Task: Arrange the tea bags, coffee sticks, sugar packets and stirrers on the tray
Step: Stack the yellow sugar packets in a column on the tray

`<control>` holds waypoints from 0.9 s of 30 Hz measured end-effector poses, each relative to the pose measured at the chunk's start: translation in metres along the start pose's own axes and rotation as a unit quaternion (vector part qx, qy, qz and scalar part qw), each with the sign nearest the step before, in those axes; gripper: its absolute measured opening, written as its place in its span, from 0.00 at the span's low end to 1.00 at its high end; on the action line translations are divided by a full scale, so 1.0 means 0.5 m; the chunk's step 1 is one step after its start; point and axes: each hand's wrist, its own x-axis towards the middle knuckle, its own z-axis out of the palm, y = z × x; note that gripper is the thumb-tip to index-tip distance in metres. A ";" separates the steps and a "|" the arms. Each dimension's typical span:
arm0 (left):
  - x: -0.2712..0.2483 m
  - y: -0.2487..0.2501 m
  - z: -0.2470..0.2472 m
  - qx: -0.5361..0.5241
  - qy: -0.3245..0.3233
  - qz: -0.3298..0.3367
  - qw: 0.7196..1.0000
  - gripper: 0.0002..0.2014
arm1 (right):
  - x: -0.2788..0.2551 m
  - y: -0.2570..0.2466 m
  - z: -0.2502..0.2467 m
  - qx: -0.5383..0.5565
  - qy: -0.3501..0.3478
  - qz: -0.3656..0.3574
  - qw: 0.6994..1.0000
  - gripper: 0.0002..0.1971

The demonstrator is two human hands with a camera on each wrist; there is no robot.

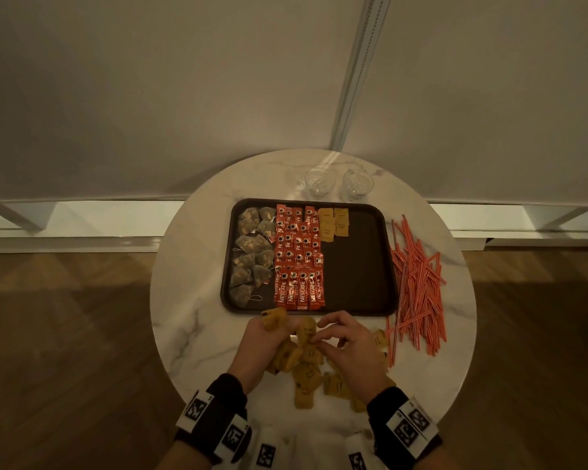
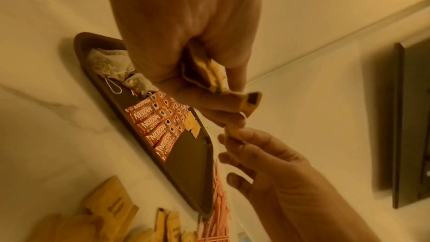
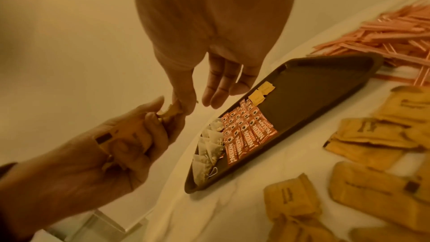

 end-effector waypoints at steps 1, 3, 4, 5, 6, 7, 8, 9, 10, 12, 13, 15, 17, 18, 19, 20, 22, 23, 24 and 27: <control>0.003 -0.004 -0.001 0.036 0.004 0.015 0.999 0.07 | -0.001 0.003 0.000 -0.003 -0.003 -0.003 1.000 0.14; 0.006 -0.009 -0.002 0.081 0.014 0.038 0.996 0.03 | -0.005 0.007 0.001 0.017 -0.007 0.014 1.000 0.16; 0.008 -0.012 -0.001 0.093 0.020 0.042 0.995 0.03 | -0.005 0.007 0.001 0.054 -0.002 0.040 0.998 0.16; 0.009 -0.012 0.001 0.099 0.024 0.045 0.994 0.03 | -0.003 0.004 -0.001 0.113 0.008 0.074 0.991 0.17; 0.007 -0.008 0.004 0.102 0.022 0.049 0.993 0.04 | 0.000 0.000 -0.005 0.180 0.014 0.104 0.978 0.16; 0.005 -0.005 0.007 0.105 0.015 0.059 0.993 0.04 | 0.005 -0.004 -0.010 0.236 0.018 0.127 0.963 0.14; 0.004 -0.002 0.008 0.105 0.003 0.076 0.992 0.05 | 0.011 -0.006 -0.016 0.265 0.016 0.138 0.954 0.11; 0.004 0.002 0.009 0.104 -0.011 0.095 0.990 0.06 | 0.018 -0.008 -0.024 0.270 0.003 0.142 0.952 0.09; 0.005 0.006 0.009 0.099 -0.024 0.112 0.988 0.07 | 0.025 -0.011 -0.030 0.261 -0.016 0.139 0.955 0.07; 0.010 0.013 0.009 0.079 -0.041 0.132 0.987 0.10 | 0.038 -0.018 -0.037 0.242 -0.037 0.124 0.962 0.04; 0.014 0.016 0.011 0.071 -0.043 0.134 0.987 0.11 | 0.044 -0.022 -0.039 0.243 -0.028 0.114 0.963 0.03; 0.023 0.019 0.017 0.068 -0.029 0.137 0.988 0.11 | 0.055 -0.025 -0.046 0.233 0.000 0.081 0.969 0.02; 0.033 0.022 0.022 0.068 -0.003 0.143 0.987 0.06 | 0.065 -0.027 -0.050 0.216 -0.001 0.061 0.975 0.02; 0.039 0.023 0.025 0.069 0.006 0.145 0.987 0.05 | 0.070 -0.025 -0.051 0.213 -0.008 0.061 0.975 0.03; 0.045 0.025 0.028 0.069 0.011 0.145 0.987 0.05 | 0.074 -0.024 -0.052 0.214 -0.013 0.066 0.974 0.03; 0.050 0.027 0.032 0.065 0.013 0.143 0.987 0.04 | 0.079 -0.021 -0.053 0.218 -0.014 0.072 0.973 0.04; 0.058 0.034 0.039 0.050 0.014 0.135 0.989 0.04 | 0.085 -0.013 -0.054 0.231 -0.008 0.084 0.969 0.06; 0.061 0.037 0.043 0.044 0.016 0.129 0.990 0.04 | 0.087 -0.009 -0.056 0.241 -0.003 0.092 0.966 0.06; 0.064 0.038 0.046 0.039 0.018 0.123 0.992 0.04 | 0.089 -0.006 -0.057 0.248 0.000 0.101 0.964 0.06; 0.072 0.037 0.058 0.012 0.019 0.103 0.994 0.04 | 0.090 0.005 -0.059 0.248 0.005 0.122 0.961 0.04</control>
